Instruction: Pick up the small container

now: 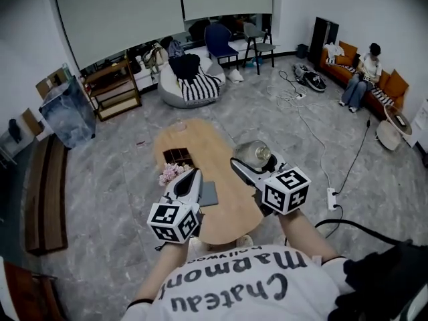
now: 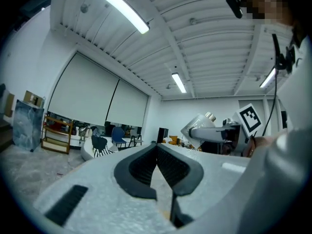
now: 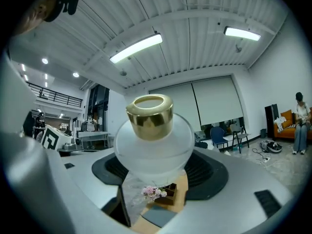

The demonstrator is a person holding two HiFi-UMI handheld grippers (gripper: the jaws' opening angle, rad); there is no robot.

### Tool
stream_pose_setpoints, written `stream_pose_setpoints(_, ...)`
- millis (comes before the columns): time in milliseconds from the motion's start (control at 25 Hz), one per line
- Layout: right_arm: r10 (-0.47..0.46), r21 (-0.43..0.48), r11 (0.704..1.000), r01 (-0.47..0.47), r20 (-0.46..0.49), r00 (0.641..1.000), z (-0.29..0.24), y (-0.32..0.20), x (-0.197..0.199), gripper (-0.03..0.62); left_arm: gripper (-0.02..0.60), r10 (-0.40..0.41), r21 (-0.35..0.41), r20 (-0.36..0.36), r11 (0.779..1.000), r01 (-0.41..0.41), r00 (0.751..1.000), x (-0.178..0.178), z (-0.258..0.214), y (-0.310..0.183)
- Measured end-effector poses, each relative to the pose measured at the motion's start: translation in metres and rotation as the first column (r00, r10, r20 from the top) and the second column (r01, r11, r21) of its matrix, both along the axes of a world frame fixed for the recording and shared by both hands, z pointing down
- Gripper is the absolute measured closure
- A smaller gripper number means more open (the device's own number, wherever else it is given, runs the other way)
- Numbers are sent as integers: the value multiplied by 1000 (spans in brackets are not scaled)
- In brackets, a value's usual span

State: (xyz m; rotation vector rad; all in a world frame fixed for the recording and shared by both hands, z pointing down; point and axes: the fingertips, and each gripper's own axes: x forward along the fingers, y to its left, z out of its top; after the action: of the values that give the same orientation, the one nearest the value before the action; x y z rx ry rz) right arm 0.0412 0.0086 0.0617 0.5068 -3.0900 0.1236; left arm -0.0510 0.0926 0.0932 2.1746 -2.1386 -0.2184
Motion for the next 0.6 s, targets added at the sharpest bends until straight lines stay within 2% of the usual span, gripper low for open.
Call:
stream_pose_setpoints(440,23,10,1000,-23,32,999,1,61,19,275,568,55,20,-15,998,-55,998,19,-5,51)
stream_pose_setpoints(600,20,-18,1000,-19,65,998,2,73,24,275,568,85,16,-4,996,-85,996,28,-8,58)
